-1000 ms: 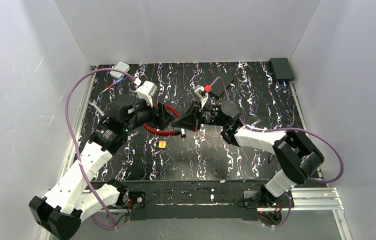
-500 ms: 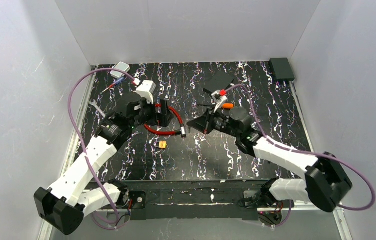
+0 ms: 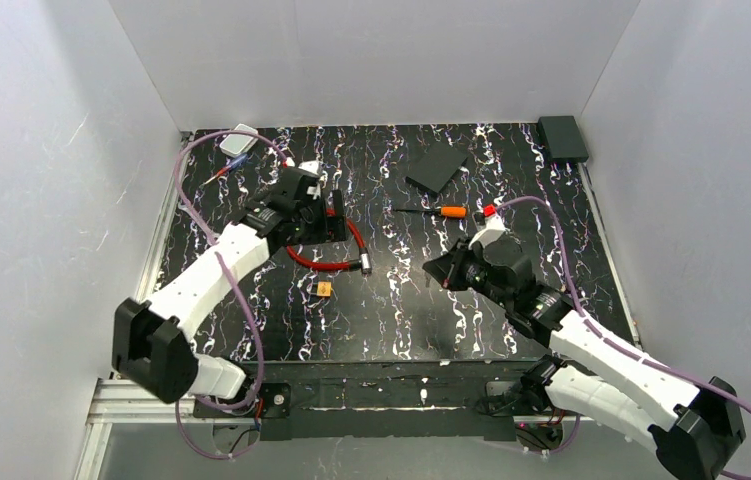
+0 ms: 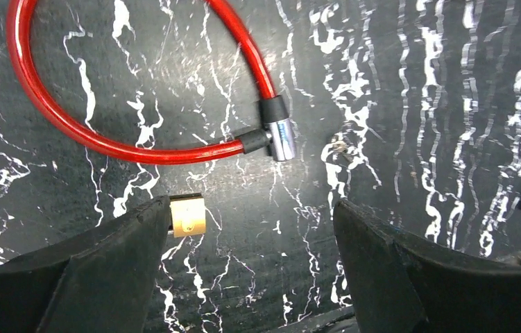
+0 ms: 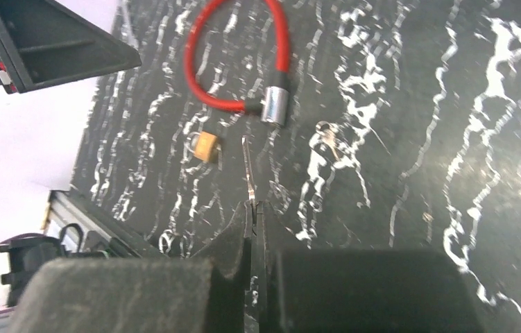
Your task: Unlock with the key
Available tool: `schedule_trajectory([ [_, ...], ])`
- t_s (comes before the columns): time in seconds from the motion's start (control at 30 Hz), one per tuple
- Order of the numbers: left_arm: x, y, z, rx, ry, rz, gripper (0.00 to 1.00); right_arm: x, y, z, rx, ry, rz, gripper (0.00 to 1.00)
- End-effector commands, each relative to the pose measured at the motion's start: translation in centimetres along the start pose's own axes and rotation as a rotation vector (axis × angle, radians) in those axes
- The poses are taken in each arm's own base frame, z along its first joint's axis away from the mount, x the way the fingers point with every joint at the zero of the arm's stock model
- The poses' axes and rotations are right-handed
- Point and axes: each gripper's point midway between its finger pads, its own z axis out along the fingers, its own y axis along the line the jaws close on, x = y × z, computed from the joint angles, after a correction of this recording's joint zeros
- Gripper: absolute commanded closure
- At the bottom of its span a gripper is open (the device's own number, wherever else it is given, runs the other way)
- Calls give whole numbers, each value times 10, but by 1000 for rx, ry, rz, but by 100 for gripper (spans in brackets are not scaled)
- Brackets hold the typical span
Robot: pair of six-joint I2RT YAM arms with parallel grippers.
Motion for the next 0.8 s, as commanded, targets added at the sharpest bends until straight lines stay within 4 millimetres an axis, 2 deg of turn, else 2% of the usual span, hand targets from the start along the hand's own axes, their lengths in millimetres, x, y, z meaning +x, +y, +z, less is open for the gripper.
schedule_trajectory([
  [0.0,15,8,18,-121,107,-93,19,15,-31,-5,136,23,38,99],
  [0.2,23,0,52,-195,165,-109,23,17,-34,-7,152,32,44,99],
  [0.5,34,-17,94,-284,232,-26,30,27,-38,-12,153,55,56,99],
  [0.77,38,-25,121,-296,261,-30,34,31,-46,-22,169,51,39,99],
])
